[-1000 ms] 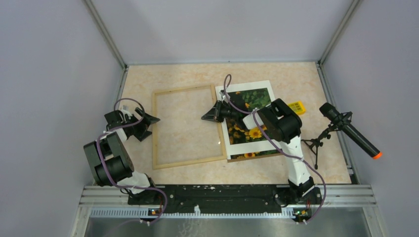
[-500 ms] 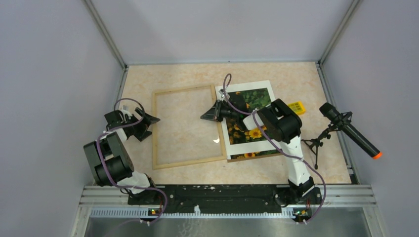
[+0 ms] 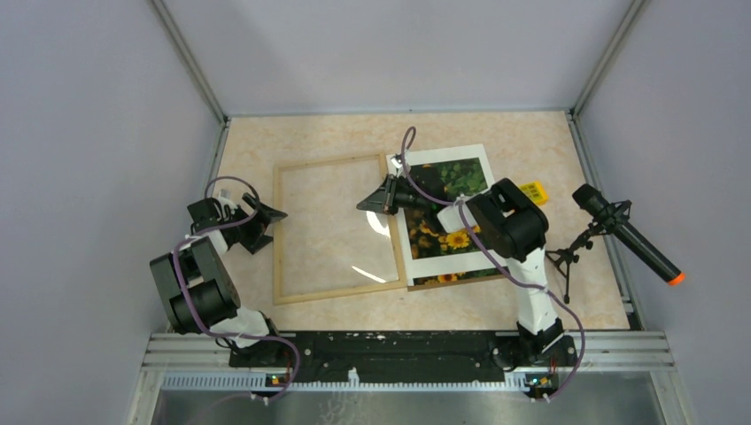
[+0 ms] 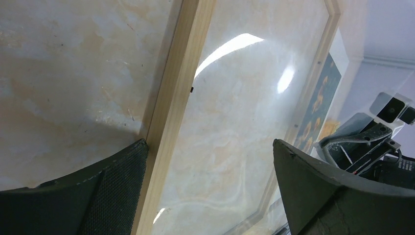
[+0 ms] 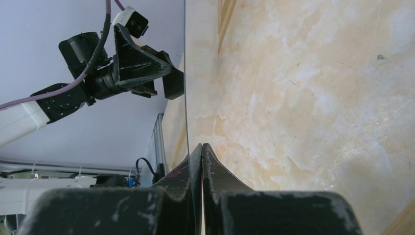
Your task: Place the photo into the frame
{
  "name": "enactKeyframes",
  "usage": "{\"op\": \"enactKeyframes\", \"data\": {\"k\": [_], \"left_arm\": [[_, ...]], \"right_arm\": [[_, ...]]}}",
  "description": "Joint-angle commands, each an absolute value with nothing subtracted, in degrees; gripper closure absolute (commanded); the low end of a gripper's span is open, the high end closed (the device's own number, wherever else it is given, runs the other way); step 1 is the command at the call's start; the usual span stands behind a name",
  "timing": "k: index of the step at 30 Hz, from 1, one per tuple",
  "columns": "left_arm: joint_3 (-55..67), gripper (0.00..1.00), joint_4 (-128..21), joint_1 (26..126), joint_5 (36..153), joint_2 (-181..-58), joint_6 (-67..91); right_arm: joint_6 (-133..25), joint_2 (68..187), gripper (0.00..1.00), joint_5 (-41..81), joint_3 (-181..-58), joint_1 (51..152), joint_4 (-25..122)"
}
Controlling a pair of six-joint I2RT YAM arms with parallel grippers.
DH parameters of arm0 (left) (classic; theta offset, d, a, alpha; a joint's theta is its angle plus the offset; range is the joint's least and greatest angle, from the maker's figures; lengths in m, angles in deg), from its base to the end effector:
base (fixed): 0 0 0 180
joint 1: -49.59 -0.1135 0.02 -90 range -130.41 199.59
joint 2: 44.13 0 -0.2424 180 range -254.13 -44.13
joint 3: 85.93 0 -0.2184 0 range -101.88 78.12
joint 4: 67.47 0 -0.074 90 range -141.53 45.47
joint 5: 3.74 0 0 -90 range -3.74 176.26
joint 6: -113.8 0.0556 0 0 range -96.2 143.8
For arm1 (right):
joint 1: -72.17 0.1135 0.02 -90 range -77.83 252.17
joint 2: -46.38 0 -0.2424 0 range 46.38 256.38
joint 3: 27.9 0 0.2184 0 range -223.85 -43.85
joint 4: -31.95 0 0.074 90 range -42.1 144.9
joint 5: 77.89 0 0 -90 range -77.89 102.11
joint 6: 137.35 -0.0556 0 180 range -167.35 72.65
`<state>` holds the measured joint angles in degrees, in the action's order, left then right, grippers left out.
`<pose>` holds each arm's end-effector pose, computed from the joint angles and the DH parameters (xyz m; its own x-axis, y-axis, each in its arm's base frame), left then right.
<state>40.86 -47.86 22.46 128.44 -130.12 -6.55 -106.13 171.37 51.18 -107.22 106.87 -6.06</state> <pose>0.2457 0.0840 0.1458 -0.6219 -0.7394 -0.2579 -0.3331 0.5479 -0.7674 0.3317 0.2723 0.1402 -0.8739 0.2024 -0.4419 -0.4016 0.2114 0.8911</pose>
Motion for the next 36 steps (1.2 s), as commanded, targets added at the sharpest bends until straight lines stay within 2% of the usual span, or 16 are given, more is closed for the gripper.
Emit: {"op": "enactKeyframes", "data": {"k": [1, 16, 36], "left_arm": [[41.12, 0.01, -47.17, 22.81, 133.03, -129.36, -7.67], [41.21, 0.01, -47.01, 22.82, 132.96, -129.12, -7.57], [41.29, 0.01, -47.3, 22.84, 133.38, -129.55, -7.75]], "right_arm": [[-106.89, 170.37, 1.0, 51.31, -108.88, 108.11, -9.57], [-106.76, 173.09, 1.0, 48.34, -109.67, 108.05, -4.79], [-107.23, 176.93, 1.0, 52.61, -114.64, 107.52, 1.95]]}}
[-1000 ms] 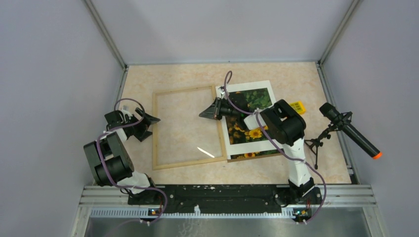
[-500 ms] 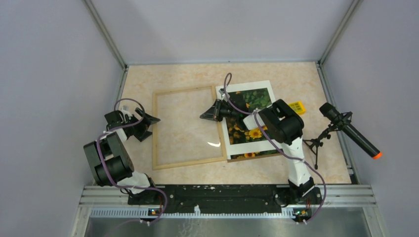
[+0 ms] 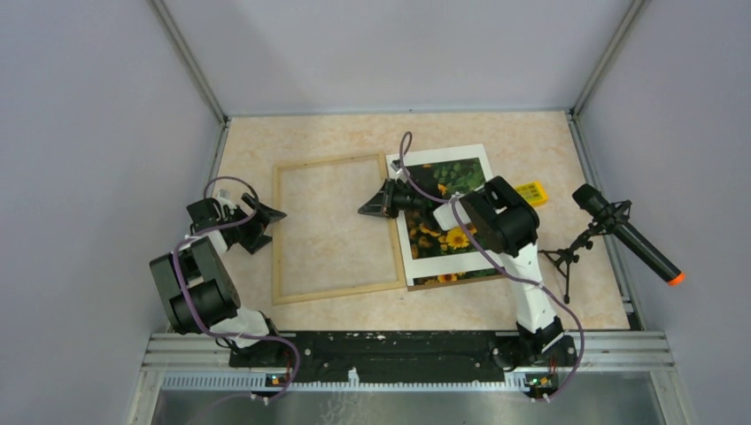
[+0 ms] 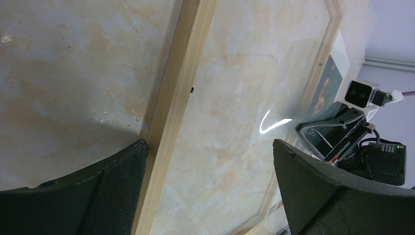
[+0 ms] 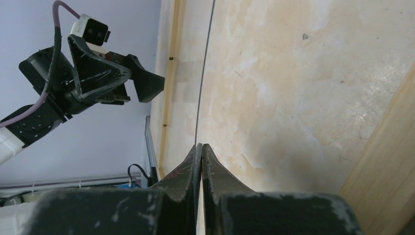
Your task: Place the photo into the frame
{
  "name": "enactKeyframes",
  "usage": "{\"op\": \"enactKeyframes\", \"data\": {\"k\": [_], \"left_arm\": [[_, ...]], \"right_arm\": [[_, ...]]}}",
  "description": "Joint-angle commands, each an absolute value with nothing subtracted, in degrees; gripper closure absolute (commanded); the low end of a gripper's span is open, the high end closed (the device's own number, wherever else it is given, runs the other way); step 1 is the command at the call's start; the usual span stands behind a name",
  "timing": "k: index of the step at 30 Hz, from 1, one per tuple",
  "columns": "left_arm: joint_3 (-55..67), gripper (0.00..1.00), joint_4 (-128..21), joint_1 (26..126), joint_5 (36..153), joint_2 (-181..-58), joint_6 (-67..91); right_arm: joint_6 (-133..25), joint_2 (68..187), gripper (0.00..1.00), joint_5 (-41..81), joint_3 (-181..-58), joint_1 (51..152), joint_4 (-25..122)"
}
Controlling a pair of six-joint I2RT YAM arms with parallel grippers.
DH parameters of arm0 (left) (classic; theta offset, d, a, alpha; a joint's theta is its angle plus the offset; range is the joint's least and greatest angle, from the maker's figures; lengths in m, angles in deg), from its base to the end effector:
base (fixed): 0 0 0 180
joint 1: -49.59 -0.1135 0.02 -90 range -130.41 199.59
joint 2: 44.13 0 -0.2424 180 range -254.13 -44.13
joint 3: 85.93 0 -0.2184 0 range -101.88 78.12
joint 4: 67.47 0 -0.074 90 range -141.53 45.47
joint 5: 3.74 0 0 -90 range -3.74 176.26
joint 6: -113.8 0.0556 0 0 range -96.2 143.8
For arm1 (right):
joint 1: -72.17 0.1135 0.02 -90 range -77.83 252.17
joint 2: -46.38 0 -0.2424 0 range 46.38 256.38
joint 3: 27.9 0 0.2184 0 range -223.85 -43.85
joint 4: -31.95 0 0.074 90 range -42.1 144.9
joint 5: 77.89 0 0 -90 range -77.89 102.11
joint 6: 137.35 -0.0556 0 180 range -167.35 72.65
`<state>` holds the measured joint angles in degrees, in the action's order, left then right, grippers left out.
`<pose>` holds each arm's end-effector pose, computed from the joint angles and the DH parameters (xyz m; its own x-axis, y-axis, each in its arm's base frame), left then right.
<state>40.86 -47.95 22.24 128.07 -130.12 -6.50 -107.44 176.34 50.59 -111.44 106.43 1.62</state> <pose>0.2455 0.0853 0.1457 -0.6167 -0.7424 -0.2619 -0.3376 0.5499 -0.7640 0.3435 0.2758 0.1085 -0.9245 0.1913 -0.3296 -0.2676 0.2900 0.9188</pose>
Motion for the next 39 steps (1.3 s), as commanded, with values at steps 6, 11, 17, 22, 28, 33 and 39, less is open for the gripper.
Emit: {"op": "enactKeyframes", "data": {"k": [6, 11, 17, 22, 28, 33, 39], "left_arm": [[41.45, 0.01, -47.39, 22.86, 133.44, -129.58, -7.71], [41.29, 0.01, -47.48, 22.86, 133.19, -129.33, -7.79], [41.25, 0.01, -46.8, 22.81, 131.96, -128.11, -7.24], [40.87, 0.01, -45.41, 22.92, 130.1, -127.03, -6.43], [39.88, 0.01, -42.79, 23.19, 126.18, -124.74, -5.1], [39.57, 0.01, -42.12, 23.73, 125.1, -124.19, -4.81], [36.37, 0.03, -36.41, 28.26, 114.46, -121.75, -2.13]], "right_arm": [[-107.01, 177.0, 1.0, 53.6, -115.89, 107.33, 4.49], [-103.88, 175.67, 0.88, 52.19, -116.9, 107.33, 10.36], [-99.05, 173.16, 0.74, 50.09, -118.24, 107.46, 19.5], [-94.15, 171.8, 0.6, 47.08, -120.87, 107.54, 29.77], [-91.7, 171.69, 0.46, 45.0, -122.75, 107.65, 35.7], [-88.3, 170.42, 0.36, 41.07, -125.1, 108.17, 43.49], [-85.84, 169.23, 0.19, 38.34, -126.32, 108.49, 47.76]]}}
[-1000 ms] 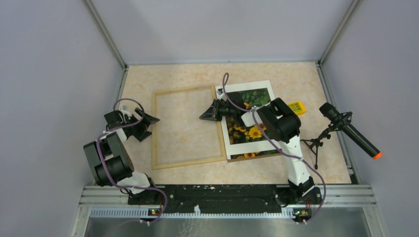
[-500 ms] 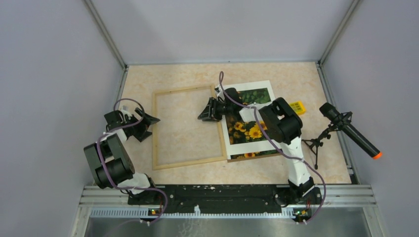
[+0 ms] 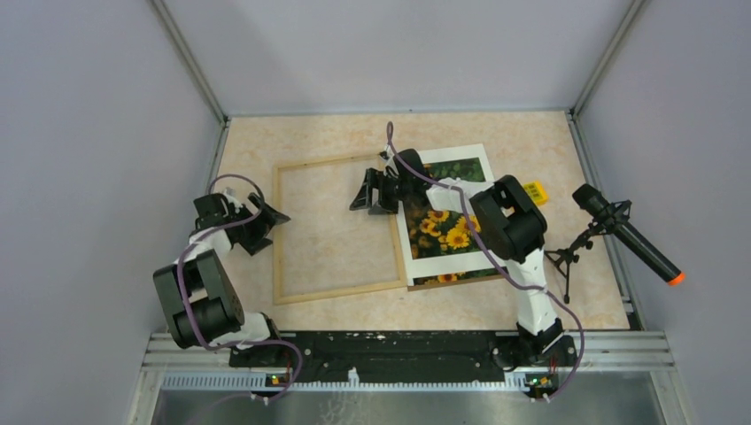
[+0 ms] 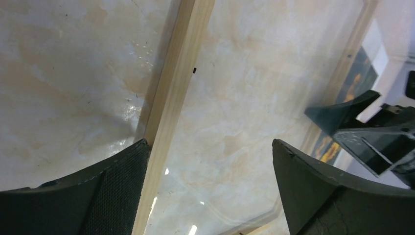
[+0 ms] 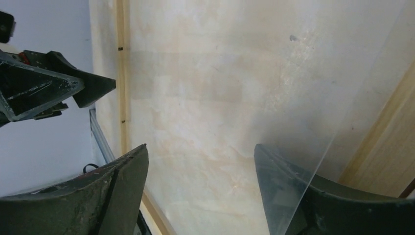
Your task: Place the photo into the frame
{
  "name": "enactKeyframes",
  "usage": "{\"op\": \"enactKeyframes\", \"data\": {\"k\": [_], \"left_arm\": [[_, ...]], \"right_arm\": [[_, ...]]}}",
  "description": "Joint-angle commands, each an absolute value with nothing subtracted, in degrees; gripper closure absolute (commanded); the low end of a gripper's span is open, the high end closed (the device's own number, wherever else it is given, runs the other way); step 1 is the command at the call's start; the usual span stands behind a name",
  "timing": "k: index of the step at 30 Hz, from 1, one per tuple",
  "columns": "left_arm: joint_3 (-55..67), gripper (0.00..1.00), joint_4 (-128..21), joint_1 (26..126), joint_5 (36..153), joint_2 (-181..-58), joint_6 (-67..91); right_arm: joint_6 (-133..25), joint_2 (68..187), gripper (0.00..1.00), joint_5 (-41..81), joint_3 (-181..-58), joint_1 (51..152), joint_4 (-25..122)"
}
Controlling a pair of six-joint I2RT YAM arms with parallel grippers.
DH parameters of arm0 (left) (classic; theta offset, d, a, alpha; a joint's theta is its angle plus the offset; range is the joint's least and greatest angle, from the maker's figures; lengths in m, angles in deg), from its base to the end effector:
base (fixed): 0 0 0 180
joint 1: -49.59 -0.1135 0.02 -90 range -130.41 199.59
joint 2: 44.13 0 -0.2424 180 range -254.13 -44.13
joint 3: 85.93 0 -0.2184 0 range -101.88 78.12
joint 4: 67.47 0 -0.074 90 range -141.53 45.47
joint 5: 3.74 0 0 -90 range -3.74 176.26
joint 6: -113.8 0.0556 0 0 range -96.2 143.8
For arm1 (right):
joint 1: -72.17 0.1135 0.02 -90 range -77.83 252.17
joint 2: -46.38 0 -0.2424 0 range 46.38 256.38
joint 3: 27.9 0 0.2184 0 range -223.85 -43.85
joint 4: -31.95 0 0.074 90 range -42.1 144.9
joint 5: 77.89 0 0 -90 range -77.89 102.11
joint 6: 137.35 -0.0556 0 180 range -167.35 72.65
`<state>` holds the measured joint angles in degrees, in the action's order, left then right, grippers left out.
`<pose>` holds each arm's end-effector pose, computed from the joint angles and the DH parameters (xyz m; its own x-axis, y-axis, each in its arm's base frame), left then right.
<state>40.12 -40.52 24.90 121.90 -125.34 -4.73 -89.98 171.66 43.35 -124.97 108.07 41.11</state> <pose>0.2378 0.0737 0.1563 -0.6333 -0.7183 -0.2880 -0.3782 0.6120 -0.6946 0.3468 0.2867 0.1344 -0.9274 0.0435 -0.3715 -0.2815 0.5728 0.7698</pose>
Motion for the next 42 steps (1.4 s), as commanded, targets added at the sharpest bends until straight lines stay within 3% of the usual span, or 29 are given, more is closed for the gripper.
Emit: {"op": "enactKeyframes", "data": {"k": [1, 6, 16, 23, 42], "left_arm": [[35.86, 0.06, -35.39, 29.09, 112.04, -121.21, -1.74], [33.35, 0.22, -32.11, 33.31, 103.05, -120.16, 0.02], [23.65, 0.19, -21.66, 37.89, 93.01, -129.27, 2.6], [24.7, 0.36, -24.5, 38.56, 99.73, -134.12, 4.7], [23.34, 0.66, -22.83, 41.31, 92.27, -138.94, 5.17]], "right_arm": [[-85.65, 169.11, 0.16, 38.23, -126.48, 108.63, 47.8], [-84.78, 169.6, 0.15, 38.65, -127.97, 108.82, 49.61], [-83.72, 169.96, 0.18, 39.18, -127.58, 108.88, 49.17], [-84.95, 170.92, 0.21, 41.37, -127.12, 108.94, 46.44], [-85.65, 171.03, 0.31, 42.82, -126.2, 108.95, 45.0]]}}
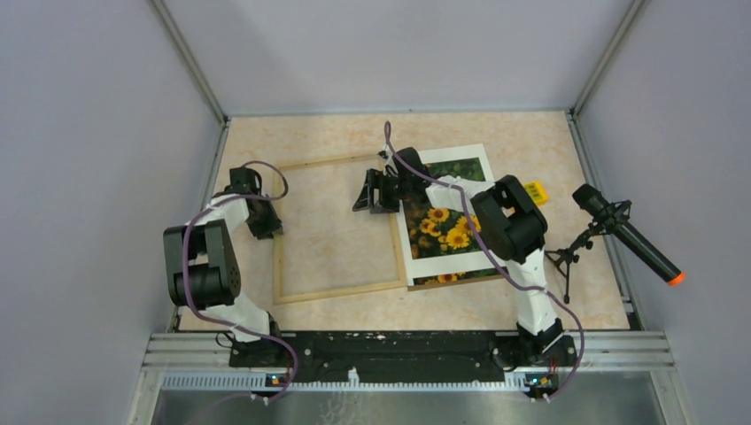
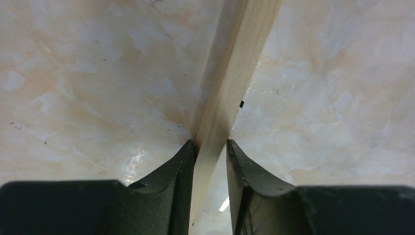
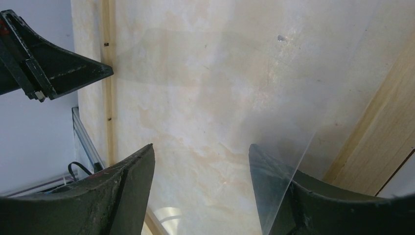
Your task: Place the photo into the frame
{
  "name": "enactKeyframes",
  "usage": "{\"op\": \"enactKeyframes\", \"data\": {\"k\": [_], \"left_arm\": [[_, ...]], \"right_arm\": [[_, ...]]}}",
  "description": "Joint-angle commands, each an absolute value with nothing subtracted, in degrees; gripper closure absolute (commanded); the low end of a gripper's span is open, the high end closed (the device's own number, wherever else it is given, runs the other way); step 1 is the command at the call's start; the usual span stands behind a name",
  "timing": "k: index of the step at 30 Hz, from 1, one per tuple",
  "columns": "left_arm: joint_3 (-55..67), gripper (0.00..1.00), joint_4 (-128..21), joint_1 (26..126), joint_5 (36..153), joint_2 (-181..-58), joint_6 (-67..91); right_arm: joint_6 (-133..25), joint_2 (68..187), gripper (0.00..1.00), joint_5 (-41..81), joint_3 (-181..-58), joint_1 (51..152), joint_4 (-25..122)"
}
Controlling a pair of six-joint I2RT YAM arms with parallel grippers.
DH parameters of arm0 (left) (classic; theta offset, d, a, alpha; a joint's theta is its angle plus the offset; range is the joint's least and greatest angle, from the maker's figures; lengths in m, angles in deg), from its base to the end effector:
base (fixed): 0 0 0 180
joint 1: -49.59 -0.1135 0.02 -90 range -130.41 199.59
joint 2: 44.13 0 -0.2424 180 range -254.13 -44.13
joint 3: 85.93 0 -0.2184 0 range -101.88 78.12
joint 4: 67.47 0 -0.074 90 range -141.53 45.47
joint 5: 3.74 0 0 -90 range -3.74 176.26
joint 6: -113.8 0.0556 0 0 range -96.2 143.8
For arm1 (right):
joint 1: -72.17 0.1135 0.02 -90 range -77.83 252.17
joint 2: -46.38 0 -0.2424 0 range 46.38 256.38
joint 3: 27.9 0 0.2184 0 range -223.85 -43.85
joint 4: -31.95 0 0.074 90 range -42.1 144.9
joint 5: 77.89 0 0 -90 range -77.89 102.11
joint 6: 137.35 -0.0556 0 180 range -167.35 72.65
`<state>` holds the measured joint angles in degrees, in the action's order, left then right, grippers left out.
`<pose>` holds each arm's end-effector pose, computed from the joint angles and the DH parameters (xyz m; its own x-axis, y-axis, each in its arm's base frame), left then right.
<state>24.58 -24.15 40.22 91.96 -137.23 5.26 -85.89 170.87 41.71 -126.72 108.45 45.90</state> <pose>0.2810 0.0408 0.1491 -0.8213 -0.4562 -0.3425 -0.4058 0.8892 -0.2112 0.3452 0.2874 0.1407 -0.9138 0.0013 -0.4062 -0.3220 0.6073 0.7263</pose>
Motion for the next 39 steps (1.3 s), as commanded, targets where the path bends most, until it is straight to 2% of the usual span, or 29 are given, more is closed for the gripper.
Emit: {"op": "enactKeyframes", "data": {"k": [1, 7, 15, 25, 28, 30, 33, 39], "left_arm": [[23.23, 0.7, -22.65, 41.32, 92.21, -139.34, 5.05], [22.94, 0.81, -21.97, 41.45, 91.54, -141.06, 5.04], [22.46, 0.91, -21.36, 41.52, 91.97, -143.46, 5.26], [22.48, 0.94, -21.2, 42.23, 92.02, -143.49, 5.26], [22.48, 0.93, -21.26, 42.55, 92.0, -142.69, 5.33], [22.48, 0.93, -21.29, 42.8, 92.1, -142.42, 5.35], [22.48, 0.9, -21.44, 42.8, 92.45, -141.94, 5.34], [23.2, 0.8, -21.91, 42.9, 93.77, -139.62, 5.8]], "right_arm": [[-85.59, 170.99, 0.31, 42.84, -126.14, 108.95, 44.95], [-84.94, 170.93, 0.3, 42.16, -126.38, 109.04, 46.41], [-79.99, 168.74, 0.16, 35.28, -131.29, 109.7, 58.29], [-71.34, 160.04, 0.06, 18.59, -133.33, 108.41, 75.13], [-69.59, 155.78, 0.05, 18.33, -129.53, 106.71, 74.6], [-69.32, 153.58, 0.05, 22.57, -126.23, 105.72, 71.94], [-71.03, 152.42, 0.1, 27.81, -121.97, 105.03, 67.3], [-74.6, 151.52, 0.4, 35.79, -116.3, 105.18, 61.06]]}}
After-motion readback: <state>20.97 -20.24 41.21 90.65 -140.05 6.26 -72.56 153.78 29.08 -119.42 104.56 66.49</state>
